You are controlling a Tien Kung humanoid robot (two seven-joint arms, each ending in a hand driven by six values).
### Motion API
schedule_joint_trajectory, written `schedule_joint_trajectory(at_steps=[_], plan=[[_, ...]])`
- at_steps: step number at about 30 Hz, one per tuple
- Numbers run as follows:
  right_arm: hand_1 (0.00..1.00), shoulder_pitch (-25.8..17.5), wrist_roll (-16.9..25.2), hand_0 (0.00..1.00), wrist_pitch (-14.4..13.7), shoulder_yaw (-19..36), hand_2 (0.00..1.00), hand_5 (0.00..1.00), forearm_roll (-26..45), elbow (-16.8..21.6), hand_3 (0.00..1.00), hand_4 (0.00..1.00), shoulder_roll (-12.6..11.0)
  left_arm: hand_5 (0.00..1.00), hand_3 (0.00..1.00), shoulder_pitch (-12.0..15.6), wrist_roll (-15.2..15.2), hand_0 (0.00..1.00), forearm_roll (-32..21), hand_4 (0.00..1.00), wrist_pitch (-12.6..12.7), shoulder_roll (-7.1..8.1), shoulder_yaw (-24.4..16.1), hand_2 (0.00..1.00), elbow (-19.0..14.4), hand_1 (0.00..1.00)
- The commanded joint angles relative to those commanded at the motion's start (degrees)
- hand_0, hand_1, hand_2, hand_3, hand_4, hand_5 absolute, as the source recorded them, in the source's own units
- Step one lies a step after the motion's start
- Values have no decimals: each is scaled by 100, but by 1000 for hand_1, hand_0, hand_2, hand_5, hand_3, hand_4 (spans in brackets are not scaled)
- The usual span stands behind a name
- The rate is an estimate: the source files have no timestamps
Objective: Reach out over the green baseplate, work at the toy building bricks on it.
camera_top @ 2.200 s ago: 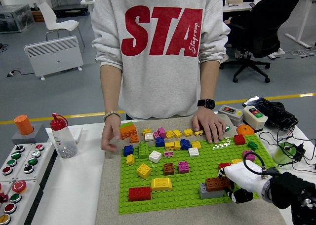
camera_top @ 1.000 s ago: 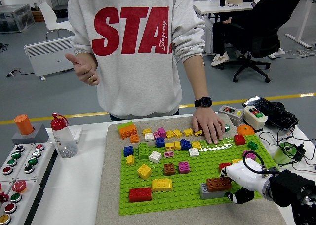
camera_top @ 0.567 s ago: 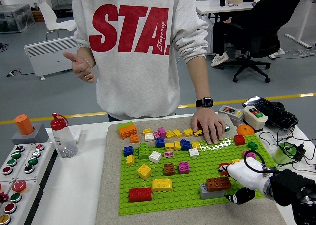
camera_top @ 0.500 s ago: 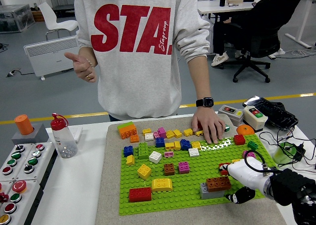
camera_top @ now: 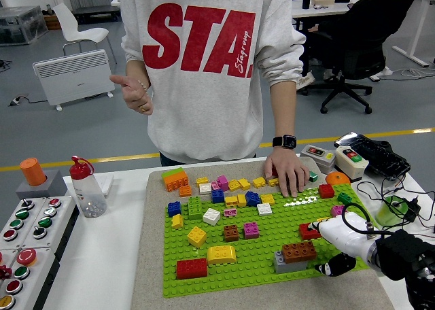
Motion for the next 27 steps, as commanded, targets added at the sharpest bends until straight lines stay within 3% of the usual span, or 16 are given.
schedule_joint_trajectory(at_steps=[9, 10, 11, 15, 16, 21, 22, 27], plan=[[499, -154, -364, 357, 283, 566, 823, 497, -88, 298, 886, 789, -88, 998, 563, 39, 4, 653, 9, 285, -10, -8, -10, 668, 0, 693], [499, -173, -373, 357, 288, 639, 823, 497, -88, 339, 886, 789, -92, 998, 563, 44, 3, 653, 11, 285, -10, -9, -13, 668, 0, 693], [530, -195, -375, 437, 281, 723, 813, 474, -88, 385, 873, 772, -91, 998, 562, 49, 3, 653, 14, 285, -10, -10, -16, 668, 0, 693], [530, -273, -305, 437, 142, 1020, 813, 474, -83, 546, 873, 772, -42, 998, 562, 66, 4, 653, 28, 285, -14, -12, -24, 668, 0, 693], [647, -294, -265, 625, 5, 1112, 756, 276, -71, 605, 787, 581, -9, 998, 562, 70, 4, 653, 31, 285, -15, -12, -27, 668, 0, 694], [647, -298, -70, 625, -623, 1214, 756, 276, -187, 700, 787, 581, 144, 998, 562, 73, 1, 653, 34, 285, -18, -9, -36, 668, 0, 694], [733, -281, 17, 766, -783, 1184, 747, 236, -199, 689, 758, 557, 186, 998, 562, 70, 0, 653, 32, 285, -19, -8, -35, 668, 0, 693], [733, -171, 515, 766, -1489, 957, 747, 236, -159, 515, 758, 557, 421, 998, 562, 47, -3, 653, 35, 285, -24, -3, -38, 668, 0, 693]])
